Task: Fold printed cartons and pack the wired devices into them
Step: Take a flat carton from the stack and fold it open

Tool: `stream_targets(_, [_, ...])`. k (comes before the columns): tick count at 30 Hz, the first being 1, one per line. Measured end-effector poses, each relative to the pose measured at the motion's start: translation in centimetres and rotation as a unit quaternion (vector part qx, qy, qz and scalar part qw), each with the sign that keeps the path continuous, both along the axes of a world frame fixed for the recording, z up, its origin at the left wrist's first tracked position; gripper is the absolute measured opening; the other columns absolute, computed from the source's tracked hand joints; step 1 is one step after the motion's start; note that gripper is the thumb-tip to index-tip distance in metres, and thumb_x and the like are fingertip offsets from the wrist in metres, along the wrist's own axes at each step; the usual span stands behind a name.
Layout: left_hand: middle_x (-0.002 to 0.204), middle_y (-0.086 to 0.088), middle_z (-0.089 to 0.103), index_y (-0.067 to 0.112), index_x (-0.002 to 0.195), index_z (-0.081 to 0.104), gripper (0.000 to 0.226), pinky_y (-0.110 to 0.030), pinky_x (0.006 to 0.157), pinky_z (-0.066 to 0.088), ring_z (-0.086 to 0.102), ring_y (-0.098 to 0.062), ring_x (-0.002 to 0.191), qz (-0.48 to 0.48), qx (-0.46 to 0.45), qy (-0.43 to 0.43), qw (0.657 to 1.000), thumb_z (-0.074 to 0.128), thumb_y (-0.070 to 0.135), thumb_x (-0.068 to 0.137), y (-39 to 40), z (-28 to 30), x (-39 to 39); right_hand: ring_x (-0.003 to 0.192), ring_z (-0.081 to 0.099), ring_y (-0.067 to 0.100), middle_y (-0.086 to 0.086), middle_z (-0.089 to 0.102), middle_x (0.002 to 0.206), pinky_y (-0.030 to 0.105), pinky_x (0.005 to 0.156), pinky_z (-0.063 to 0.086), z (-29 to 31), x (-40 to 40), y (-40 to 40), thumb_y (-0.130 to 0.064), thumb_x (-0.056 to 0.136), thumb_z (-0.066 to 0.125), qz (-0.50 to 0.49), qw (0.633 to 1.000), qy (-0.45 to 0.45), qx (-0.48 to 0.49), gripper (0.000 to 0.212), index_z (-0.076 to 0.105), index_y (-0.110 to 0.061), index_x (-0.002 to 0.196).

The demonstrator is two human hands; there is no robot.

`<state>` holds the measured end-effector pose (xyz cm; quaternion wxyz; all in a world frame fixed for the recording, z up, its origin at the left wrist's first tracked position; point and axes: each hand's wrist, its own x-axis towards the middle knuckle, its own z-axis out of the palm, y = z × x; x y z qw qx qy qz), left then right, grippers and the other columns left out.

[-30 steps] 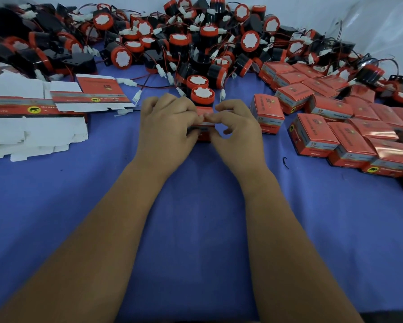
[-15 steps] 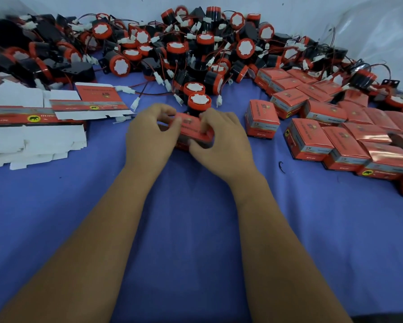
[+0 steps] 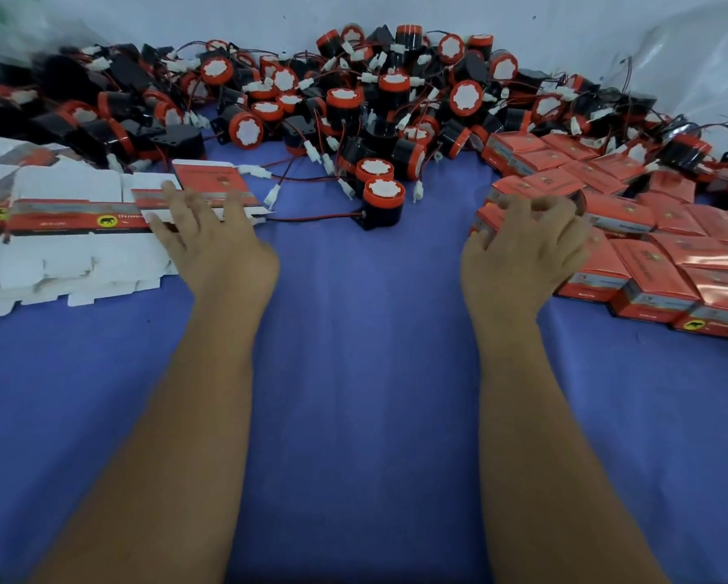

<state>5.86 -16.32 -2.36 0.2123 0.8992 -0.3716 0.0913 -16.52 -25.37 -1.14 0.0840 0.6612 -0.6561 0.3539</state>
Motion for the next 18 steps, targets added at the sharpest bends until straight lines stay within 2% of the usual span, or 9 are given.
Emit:
stream_targets(2, [0.156, -0.025, 0.028, 0.007, 0.142, 0.044, 0.049, -0.059, 0.119, -0.008, 0.002, -0.036, 0.152, 0.014, 0.033, 0.007, 0.999, 0.052, 0.017, 0.095, 0.0, -0.4, 0.2, 0.122, 0.038, 0.036, 0.013, 0.046, 0.132, 0.041, 0.096, 0.022, 0.0, 1.3, 1.0, -0.016, 0.085, 0.055, 0.087, 0.996, -0.002, -0.017, 0.033, 0.060, -0.015, 0.118])
stream_targets(5, [0.137, -0.026, 0.043, -0.003, 0.122, 0.060, 0.033, -0.057, 0.121, -0.004, 0.026, -0.038, 0.141, 0.015, 0.012, -0.027, 0.999, 0.054, 0.007, 0.091, -0.1, -0.7, 0.3, 0.119, 0.039, 0.032, 0.010, 0.047, 0.129, 0.035, 0.094, 0.019, -0.3, 3.5, 2.6, -0.016, 0.087, 0.058, 0.219, 0.976, 0.010, -0.004, 0.032, 0.061, -0.016, 0.119])
stream_targets(9, [0.118, -0.022, 0.053, 0.004, 0.115, 0.068, 0.026, -0.059, 0.120, 0.005, 0.040, -0.041, 0.124, 0.015, -0.035, -0.036, 0.999, 0.050, 0.009, 0.097, 0.0, -0.2, 0.4, 0.117, 0.041, 0.023, 0.003, 0.049, 0.128, 0.030, 0.097, 0.024, -1.0, 5.5, 3.8, -0.018, 0.092, 0.055, 0.358, 0.931, 0.041, 0.054, 0.038, 0.056, -0.017, 0.130])
stream_targets(12, [0.109, -0.014, 0.060, 0.012, 0.109, 0.072, 0.025, -0.063, 0.114, 0.016, 0.046, -0.038, 0.118, -0.062, -0.155, -0.064, 0.984, 0.050, 0.021, 0.100, 0.2, 0.5, 0.0, 0.124, 0.042, 0.024, 0.004, 0.048, 0.137, 0.034, 0.105, 0.028, -0.8, 5.7, 4.0, -0.019, 0.092, 0.058, 0.402, 0.914, -0.007, 0.048, 0.048, 0.048, -0.015, 0.140])
stream_targets(14, [0.109, -0.011, 0.064, 0.015, 0.104, 0.076, 0.025, -0.058, 0.103, 0.034, 0.050, -0.040, 0.116, -0.158, -0.224, -0.092, 0.957, 0.054, 0.025, 0.099, 0.2, 0.9, -0.7, 0.133, 0.038, 0.024, 0.003, 0.044, 0.145, 0.034, 0.111, 0.027, -0.3, 5.6, 3.9, -0.025, 0.091, 0.060, 0.414, 0.908, -0.059, 0.025, 0.057, 0.043, -0.016, 0.145])
stream_targets(15, [0.114, -0.012, 0.063, 0.017, 0.102, 0.077, 0.024, -0.055, 0.099, 0.037, 0.049, -0.042, 0.116, -0.200, -0.239, -0.103, 0.945, 0.056, 0.025, 0.098, 0.1, 1.1, -1.0, 0.136, 0.036, 0.023, 0.001, 0.042, 0.148, 0.033, 0.113, 0.025, -0.2, 5.5, 3.9, -0.028, 0.091, 0.061, 0.413, 0.908, -0.071, 0.016, 0.058, 0.042, -0.018, 0.146])
stream_targets(17, [0.127, -0.016, 0.058, 0.020, 0.102, 0.078, 0.021, -0.052, 0.101, 0.036, 0.046, -0.045, 0.121, -0.254, -0.246, -0.123, 0.927, 0.057, 0.024, 0.099, -0.3, 1.1, -1.6, 0.133, 0.041, 0.022, -0.001, 0.049, 0.143, 0.033, 0.110, 0.026, 0.1, 5.3, 3.8, -0.031, 0.093, 0.059, 0.397, 0.917, -0.049, -0.012, 0.051, 0.049, -0.020, 0.142])
stream_targets(18, [0.132, -0.017, 0.055, 0.021, 0.101, 0.078, 0.020, -0.050, 0.104, 0.035, 0.044, -0.046, 0.124, -0.269, -0.253, -0.134, 0.920, 0.058, 0.023, 0.099, -0.5, 1.0, -1.9, 0.124, 0.050, 0.022, -0.001, 0.058, 0.132, 0.032, 0.104, 0.030, 0.1, 5.2, 3.7, -0.029, 0.095, 0.058, 0.382, 0.923, -0.026, -0.033, 0.040, 0.057, -0.021, 0.134])
